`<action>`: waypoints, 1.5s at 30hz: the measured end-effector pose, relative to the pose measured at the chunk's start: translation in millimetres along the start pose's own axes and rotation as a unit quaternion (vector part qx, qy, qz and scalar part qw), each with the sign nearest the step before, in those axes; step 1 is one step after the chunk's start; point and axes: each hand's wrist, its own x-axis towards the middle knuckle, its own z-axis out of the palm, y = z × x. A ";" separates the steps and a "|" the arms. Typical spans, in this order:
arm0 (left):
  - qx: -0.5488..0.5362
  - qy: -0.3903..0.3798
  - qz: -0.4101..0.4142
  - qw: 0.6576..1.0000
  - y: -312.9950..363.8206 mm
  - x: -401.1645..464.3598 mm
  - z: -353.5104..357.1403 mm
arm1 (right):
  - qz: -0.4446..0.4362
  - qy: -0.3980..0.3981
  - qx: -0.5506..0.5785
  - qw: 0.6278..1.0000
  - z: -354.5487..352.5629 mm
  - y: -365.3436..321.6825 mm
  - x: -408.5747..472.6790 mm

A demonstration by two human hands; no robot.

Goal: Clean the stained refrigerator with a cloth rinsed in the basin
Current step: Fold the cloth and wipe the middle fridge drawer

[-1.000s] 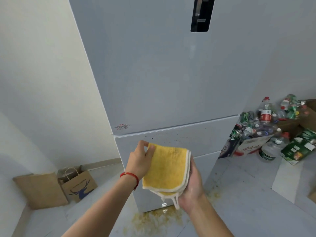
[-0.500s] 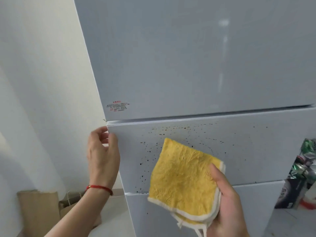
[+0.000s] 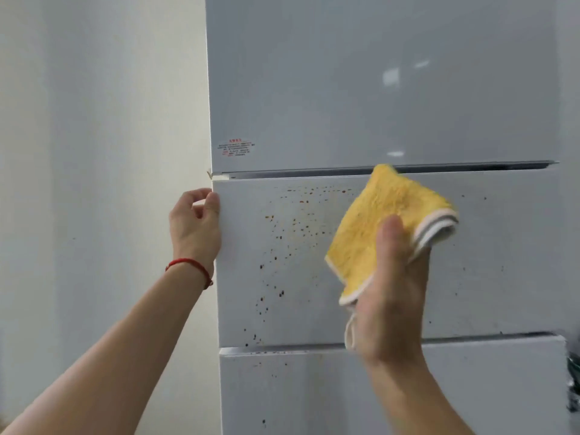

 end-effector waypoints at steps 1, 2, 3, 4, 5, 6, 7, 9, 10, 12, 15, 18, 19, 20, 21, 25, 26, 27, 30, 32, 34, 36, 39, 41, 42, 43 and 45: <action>0.000 -0.004 -0.003 1.000 2.8 2.7 0.7 | -0.123 -0.030 -0.096 0.987 9.5 11.8 9.7; -0.004 -0.007 -0.013 1.000 3.1 1.4 0.2 | -0.203 -0.046 -0.182 0.961 19.2 24.8 18.3; -0.008 -0.008 -0.022 1.000 5.0 2.1 -0.7 | -0.252 -0.053 -0.261 0.930 31.5 35.9 31.3; -0.008 -0.011 -0.030 0.999 7.7 1.9 -1.8 | -0.281 -0.062 -0.345 0.893 44.0 46.2 43.7; -0.008 -0.018 -0.039 0.999 10.4 2.2 -3.0 | -0.290 -0.085 -0.432 0.850 57.4 57.2 53.6; -0.009 -0.025 -0.050 0.998 13.0 2.5 -4.7 | -0.293 -0.119 -0.508 0.801 71.2 66.3 58.2; -0.011 -0.032 -0.064 0.997 15.1 3.1 -6.8 | -0.290 -0.162 -0.564 0.756 82.3 76.1 59.0; -0.025 -0.046 -0.088 0.995 19.3 5.4 -12.3 | -0.269 -0.227 -0.620 0.702 96.6 92.2 55.3; -0.035 -0.055 -0.102 0.993 21.0 7.5 -13.7 | -0.257 -0.238 -0.625 0.698 98.7 97.5 55.5; -0.068 -0.074 -0.135 0.986 23.0 11.8 -19.7 | -0.253 -0.224 -0.624 0.705 100.3 105.0 57.4; -0.071 -0.095 -0.166 0.979 26.3 16.7 -23.5 | -0.295 -0.215 -0.649 0.667 101.7 118.0 61.2; -0.074 -0.096 -0.166 0.979 29.8 13.7 -24.4 | -0.364 -0.292 -0.644 0.606 82.5 120.7 72.1; -0.066 -0.099 -0.159 0.980 31.9 12.1 -23.1 | -0.374 -0.293 -0.650 0.593 66.6 117.9 81.4; -0.047 -0.095 -0.149 0.983 32.8 9.1 -22.6 | -0.372 -0.278 -0.657 0.593 47.8 114.6 89.9; -0.025 -0.086 -0.137 0.987 34.1 8.2 -20.8 | -0.361 -0.252 -0.665 0.603 28.6 111.2 99.3; 0.030 -0.072 -0.119 0.990 43.6 5.3 -15.0 | -0.215 -0.144 -0.669 0.697 -7.0 101.3 115.0; 0.043 -0.079 -0.118 0.989 47.6 5.3 -14.2 | -0.188 -0.123 -0.664 0.713 -0.3 100.7 112.7; 0.050 -0.082 -0.121 0.988 50.6 6.0 -13.5 | -0.178 -0.111 -0.661 0.721 11.0 101.6 108.7; 0.045 -0.080 -0.139 0.986 55.6 6.5 -13.2 | -0.235 -0.136 -0.662 0.698 60.7 113.5 86.2; 0.051 -0.057 -0.142 0.987 52.7 4.7 -11.2 | -0.291 -0.173 -0.661 0.670 85.9 123.1 73.5; 0.078 -0.022 -0.134 0.988 49.8 -0.4 -5.6 | -0.351 -0.238 -0.642 0.639 86.0 124.2 77.2; 0.127 -0.004 -0.101 0.987 53.5 -13.4 5.4 | -0.417 -0.302 -0.625 0.587 59.7 119.0 94.8; 0.176 0.008 -0.049 0.983 58.6 -25.6 21.3 | -0.410 -0.298 -0.640 0.577 12.9 105.9 124.7; 0.199 0.016 -0.024 0.980 59.0 -24.5 28.5 | -0.386 -0.259 -0.653 0.597 -9.1 102.4 129.4; 0.212 0.013 -0.008 0.977 61.1 -24.4 30.4 | -0.369 -0.230 -0.661 0.611 -14.3 104.1 126.2; 0.220 0.007 0.010 0.975 62.0 -22.9 30.5 | -0.338 -0.191 -0.670 0.633 -12.7 107.3 119.9; 0.208 0.005 0.020 0.978 65.5 -20.3 28.3 | -0.243 -0.087 -0.675 0.691 9.0 113.7 104.5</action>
